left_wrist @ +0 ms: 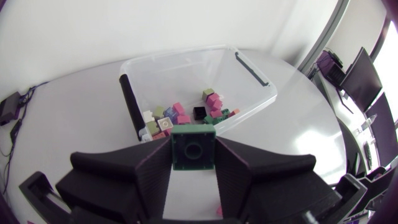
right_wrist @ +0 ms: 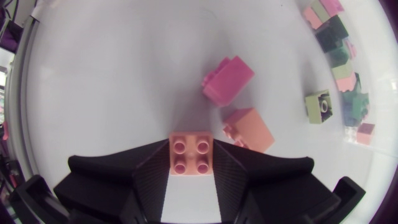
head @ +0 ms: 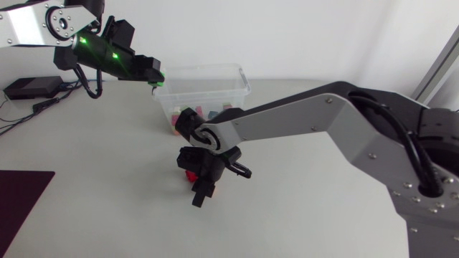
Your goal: Place the duplo bricks in the container
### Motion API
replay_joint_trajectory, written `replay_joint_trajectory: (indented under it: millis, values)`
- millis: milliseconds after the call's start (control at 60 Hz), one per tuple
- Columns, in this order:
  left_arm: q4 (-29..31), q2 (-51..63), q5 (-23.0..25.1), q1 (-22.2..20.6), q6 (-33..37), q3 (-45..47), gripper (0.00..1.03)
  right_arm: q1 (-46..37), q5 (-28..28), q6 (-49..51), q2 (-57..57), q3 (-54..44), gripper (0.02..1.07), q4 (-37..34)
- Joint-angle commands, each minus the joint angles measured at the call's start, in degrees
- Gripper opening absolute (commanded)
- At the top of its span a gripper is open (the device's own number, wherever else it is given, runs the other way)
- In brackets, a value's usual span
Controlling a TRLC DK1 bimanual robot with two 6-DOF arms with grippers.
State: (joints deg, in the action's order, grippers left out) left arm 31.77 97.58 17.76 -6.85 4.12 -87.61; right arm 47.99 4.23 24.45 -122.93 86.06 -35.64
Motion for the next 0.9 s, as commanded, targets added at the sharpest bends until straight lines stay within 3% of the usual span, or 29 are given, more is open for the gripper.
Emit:
replay_joint_trajectory:
  millis: [0, 500, 883]
  values:
    - [-0.48, 2.09, 0.61, 0.44, -1.48, -3.00, 0.21, -0.26, -0.45, -0.36, 3.58, -3.71, 0.27, 0.31]
    - [-8.48, 10.61, 0.52, -2.82, -5.26, -9.24, 0.21, -6.68, 3.68, -1.86, 18.87, -8.81, 0.27, -0.13]
    - [-10.76, 16.24, -6.51, -5.72, -6.05, -14.78, 0.23, -10.19, 5.61, -1.60, 22.04, -10.21, 0.27, -0.05]
